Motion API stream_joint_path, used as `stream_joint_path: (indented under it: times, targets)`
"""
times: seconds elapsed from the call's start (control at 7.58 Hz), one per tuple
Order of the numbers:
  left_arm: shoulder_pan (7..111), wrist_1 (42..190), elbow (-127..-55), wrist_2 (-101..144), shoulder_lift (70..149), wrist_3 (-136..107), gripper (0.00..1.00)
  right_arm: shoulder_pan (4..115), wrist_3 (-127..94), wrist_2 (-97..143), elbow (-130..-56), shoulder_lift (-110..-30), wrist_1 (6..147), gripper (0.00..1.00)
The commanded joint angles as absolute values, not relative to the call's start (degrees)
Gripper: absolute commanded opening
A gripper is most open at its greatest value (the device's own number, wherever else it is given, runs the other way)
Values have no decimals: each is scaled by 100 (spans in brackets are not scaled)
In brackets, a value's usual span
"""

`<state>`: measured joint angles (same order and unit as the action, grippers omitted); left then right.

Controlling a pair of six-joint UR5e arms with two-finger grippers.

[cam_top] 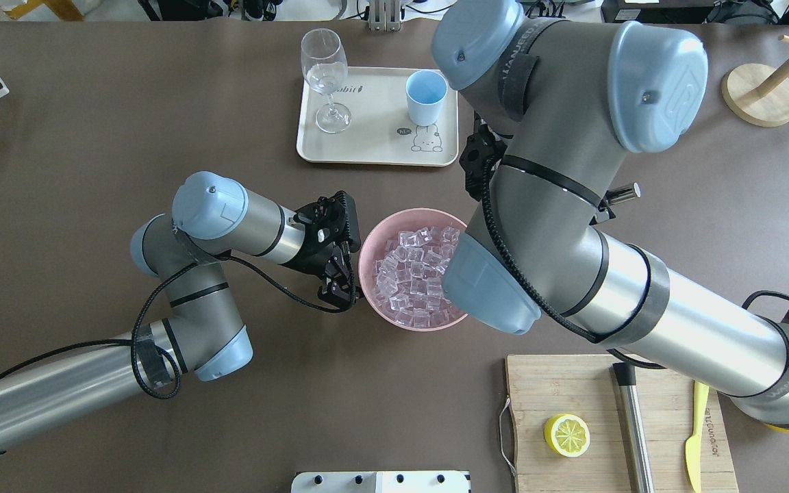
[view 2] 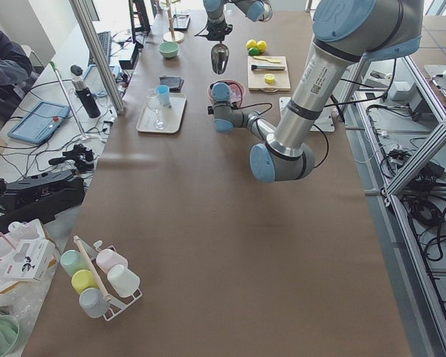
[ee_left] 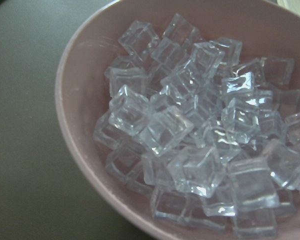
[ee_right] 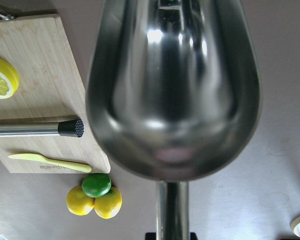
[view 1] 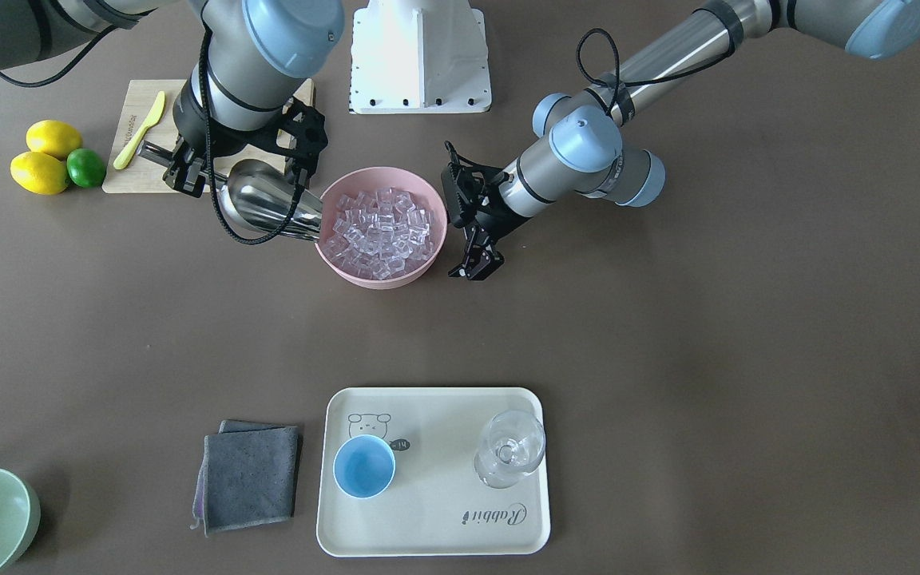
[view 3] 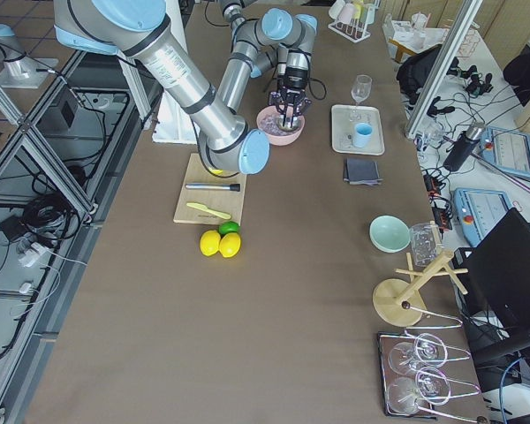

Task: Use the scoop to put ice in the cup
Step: 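Lift the scoop with the right gripper and carry it over the pink bowl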

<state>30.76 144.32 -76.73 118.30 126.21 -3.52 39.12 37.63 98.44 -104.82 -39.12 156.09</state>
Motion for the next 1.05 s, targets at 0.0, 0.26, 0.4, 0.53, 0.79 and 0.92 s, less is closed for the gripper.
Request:
stream_joint_path:
  times: [0.0, 0.26, 0.4, 0.53, 0.79, 0.92]
  targets:
    - [3076, 14432, -7673, 11830, 12621, -352, 98, 3622, 3753, 9721, -10117, -3543, 16134, 0]
    - [3076, 14432, -7673, 11830, 12621, -352, 98, 3367, 3692, 9624, -9933, -3464, 16190, 0]
    - [3076, 14432, -7673, 11830, 12621, -352, 98, 3297, 3683, 9615, -9732, -3358, 16181, 0]
    - [3076, 14432, -7673, 11830, 12621, -352, 98, 3296, 3657, 9563, -9677, -3357, 16172, 0]
    - [3076, 14432, -7673, 11830, 12621, -352, 98, 3296, 3647, 9449, -9493, -3349, 16154, 0]
    - [3076, 14432, -7673, 11821, 12621, -352, 98, 3296, 3656, 9431, -9475, -3331, 16163, 0]
